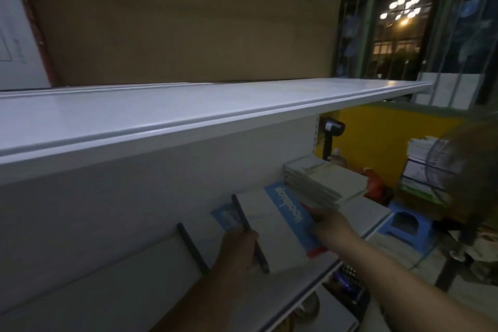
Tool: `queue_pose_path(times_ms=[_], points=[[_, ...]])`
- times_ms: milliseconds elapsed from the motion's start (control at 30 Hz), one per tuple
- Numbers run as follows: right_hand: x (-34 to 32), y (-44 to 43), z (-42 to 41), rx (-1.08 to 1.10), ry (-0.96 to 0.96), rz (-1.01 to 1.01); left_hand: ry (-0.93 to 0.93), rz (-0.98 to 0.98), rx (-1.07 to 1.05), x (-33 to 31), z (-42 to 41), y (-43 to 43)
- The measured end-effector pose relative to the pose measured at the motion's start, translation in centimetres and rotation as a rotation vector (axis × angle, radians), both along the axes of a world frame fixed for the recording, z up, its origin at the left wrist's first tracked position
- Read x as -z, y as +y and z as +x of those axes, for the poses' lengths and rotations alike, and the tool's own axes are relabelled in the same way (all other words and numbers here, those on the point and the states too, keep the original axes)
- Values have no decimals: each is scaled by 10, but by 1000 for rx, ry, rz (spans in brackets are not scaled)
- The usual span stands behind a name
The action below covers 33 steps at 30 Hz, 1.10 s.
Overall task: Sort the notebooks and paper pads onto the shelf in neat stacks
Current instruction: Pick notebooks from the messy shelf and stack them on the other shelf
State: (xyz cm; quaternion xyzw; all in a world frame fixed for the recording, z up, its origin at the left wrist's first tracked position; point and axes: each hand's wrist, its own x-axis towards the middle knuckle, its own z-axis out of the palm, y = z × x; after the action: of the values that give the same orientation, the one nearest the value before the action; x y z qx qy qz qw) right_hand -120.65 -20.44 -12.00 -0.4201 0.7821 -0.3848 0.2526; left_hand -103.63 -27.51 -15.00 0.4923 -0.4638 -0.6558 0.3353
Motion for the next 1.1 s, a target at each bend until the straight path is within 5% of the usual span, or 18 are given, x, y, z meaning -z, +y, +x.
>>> queue_pose_path(times_ms=[300, 567, 733, 933, 1033, 1100], points=[[36, -64, -78, -89, 268, 66, -91, 51, -31, 3, -84, -26], [74, -80, -86, -76, 221, -12, -77, 126, -110, 17, -107, -28], [76, -74, -75, -82, 466, -13, -126, 105, -99, 18, -110, -36], [39, -71, -74, -241, 639, 275, -404, -347, 84, -35, -54, -5], [43, -76, -50, -257, 858, 119, -823, -790, 114, -58, 39, 16], [46, -89, -2, -432, 1017, 5, -1046, -870, 84, -70, 120, 31]])
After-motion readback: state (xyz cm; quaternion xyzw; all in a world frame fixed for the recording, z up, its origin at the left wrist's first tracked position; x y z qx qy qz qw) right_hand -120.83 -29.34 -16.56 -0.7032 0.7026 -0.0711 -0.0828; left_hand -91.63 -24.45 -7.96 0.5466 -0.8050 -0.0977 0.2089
